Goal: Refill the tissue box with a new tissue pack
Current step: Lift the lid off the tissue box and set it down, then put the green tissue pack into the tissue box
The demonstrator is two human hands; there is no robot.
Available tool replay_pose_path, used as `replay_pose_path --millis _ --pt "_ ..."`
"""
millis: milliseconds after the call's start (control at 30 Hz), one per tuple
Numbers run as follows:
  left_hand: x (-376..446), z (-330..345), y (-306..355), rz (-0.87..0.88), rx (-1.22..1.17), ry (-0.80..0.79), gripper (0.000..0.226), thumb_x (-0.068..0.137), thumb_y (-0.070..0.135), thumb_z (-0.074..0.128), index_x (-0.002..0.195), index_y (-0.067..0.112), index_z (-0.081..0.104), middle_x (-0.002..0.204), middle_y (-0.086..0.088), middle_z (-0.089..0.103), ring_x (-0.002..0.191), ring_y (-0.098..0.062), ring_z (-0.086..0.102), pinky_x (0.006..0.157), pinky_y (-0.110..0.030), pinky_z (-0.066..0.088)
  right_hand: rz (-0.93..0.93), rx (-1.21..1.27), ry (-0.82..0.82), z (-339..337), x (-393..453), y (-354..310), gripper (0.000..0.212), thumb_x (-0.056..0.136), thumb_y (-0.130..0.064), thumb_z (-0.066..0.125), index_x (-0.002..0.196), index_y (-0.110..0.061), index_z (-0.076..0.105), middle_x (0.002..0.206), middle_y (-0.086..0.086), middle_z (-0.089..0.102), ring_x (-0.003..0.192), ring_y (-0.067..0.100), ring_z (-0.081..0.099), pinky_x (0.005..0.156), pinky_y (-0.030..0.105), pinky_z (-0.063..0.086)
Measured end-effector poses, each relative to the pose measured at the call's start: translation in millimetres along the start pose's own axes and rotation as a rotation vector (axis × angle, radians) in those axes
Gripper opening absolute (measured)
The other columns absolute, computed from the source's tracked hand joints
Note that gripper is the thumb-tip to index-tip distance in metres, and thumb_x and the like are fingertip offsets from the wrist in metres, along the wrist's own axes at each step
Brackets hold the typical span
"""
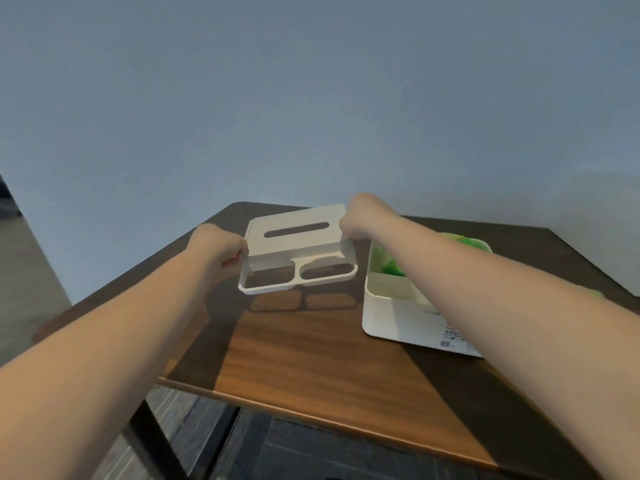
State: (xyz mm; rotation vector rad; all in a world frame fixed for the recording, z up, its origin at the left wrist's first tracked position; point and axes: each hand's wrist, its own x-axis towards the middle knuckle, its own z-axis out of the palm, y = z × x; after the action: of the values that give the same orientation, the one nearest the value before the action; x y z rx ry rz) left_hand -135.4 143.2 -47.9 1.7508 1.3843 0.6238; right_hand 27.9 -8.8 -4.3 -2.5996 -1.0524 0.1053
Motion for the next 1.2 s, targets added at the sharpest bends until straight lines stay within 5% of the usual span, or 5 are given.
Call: replay_pose_path --millis 367,667,1000,1100,1200 --pt "46.0 13.1 -47.4 -0.043 0.167 -0.003 0.005 0.065 0.005 0.069 0.068 0.003 0.066 0.072 -0.018 0.06 0.066 -0.031 0.063 0.084 -0.04 0.057 0.019 -0.299 -0.255 43.1 20.2 -23.1 0.035 0.086 -0.011 0.059 0.052 -0.008 0.053 0.022 0.002 0.046 0.044 0.019 0.048 0.047 0.024 0.038" --pt "44.0 26.4 -48.6 0.033 0.204 -0.003 0.018 0.08 0.013 0.068 0.085 -0.004 0.071 0.085 -0.021 0.068 0.089 -0.033 0.071 0.087 -0.045 0.059 0.08 -0.376 -0.462 65.2 29.5 -19.3 0.034 0.088 -0.021 0.063 0.058 -0.006 0.053 0.062 0.007 0.054 0.054 0.021 0.048 0.061 0.027 0.043" --pt "23.1 24.8 -27.7 0.24 0.309 0.062 0.009 0.088 0.017 0.059 0.091 0.009 0.062 0.087 -0.008 0.061 0.076 -0.022 0.057 0.068 -0.034 0.05 -0.05 0.015 -0.213 46.9 9.9 -14.2 0.029 0.085 -0.001 0.053 0.059 -0.01 0.044 0.054 0.007 0.052 0.048 0.018 0.048 0.046 0.025 0.041" --pt "12.4 25.9 -16.0 0.279 0.269 0.04 0.012 0.087 0.018 0.059 0.091 0.008 0.066 0.092 -0.009 0.066 0.087 -0.026 0.062 0.082 -0.038 0.057 0.009 -0.063 -0.223 35.6 1.2 -20.1 0.029 0.083 0.0 0.044 0.055 -0.006 0.05 0.036 0.006 0.054 0.045 0.02 0.047 0.044 0.024 0.036" --pt "-4.1 29.1 2.4 0.32 0.209 -0.022 0.012 0.085 0.018 0.058 0.086 0.009 0.066 0.087 -0.008 0.067 0.09 -0.027 0.065 0.085 -0.041 0.058 -0.043 -0.039 -0.101 13.7 -5.8 -9.9 0.025 0.079 -0.001 0.045 0.058 -0.007 0.056 0.057 0.008 0.059 0.047 0.023 0.051 0.049 0.023 0.039"
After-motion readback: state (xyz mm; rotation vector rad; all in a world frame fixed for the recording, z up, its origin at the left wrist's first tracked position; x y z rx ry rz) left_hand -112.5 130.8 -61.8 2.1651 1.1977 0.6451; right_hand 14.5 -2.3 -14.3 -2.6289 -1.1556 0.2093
